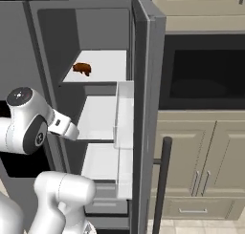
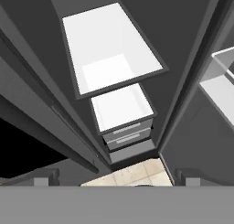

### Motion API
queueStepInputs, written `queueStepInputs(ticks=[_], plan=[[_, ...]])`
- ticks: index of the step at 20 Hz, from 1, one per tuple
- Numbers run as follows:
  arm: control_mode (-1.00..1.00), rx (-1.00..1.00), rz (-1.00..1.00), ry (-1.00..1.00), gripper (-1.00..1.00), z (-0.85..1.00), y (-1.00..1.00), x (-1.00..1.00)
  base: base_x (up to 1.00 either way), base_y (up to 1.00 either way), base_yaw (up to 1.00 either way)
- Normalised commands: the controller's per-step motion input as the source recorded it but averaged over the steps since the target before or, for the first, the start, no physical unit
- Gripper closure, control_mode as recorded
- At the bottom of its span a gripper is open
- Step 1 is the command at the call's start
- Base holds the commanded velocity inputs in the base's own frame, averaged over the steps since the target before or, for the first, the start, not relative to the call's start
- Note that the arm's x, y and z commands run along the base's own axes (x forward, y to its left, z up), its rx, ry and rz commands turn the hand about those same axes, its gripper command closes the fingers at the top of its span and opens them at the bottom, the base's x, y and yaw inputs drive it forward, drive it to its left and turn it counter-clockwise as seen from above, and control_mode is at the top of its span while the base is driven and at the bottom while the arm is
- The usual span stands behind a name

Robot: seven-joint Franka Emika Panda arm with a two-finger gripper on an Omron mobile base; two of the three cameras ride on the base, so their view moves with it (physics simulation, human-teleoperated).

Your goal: Gather the mushroom and lemon from the fridge and place them on a tray on the dining counter. Then gather the chicken drumstick and fish from the fridge and place them on the other tray.

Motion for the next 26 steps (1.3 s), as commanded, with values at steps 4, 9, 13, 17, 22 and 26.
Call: queueStepInputs(ticks=[4,9,13,17,22,26], plan=[[1.0,0.0,0.0,0.0,-1.0,0.0,0.0,0.0,0.39,0.0,-0.2],[1.0,0.0,0.0,0.0,-1.0,0.0,0.0,0.0,0.39,0.0,-0.18],[1.0,0.0,0.0,0.0,-1.0,0.0,0.0,0.0,0.45,0.0,-0.16],[1.0,0.0,0.0,0.0,-1.0,0.0,0.0,0.0,0.5,0.0,-0.15],[1.0,0.0,0.0,0.0,-1.0,0.0,0.0,0.0,0.55,0.0,-0.14],[1.0,0.0,0.0,0.0,-1.0,0.0,0.0,0.0,0.55,-0.09,-0.03]])
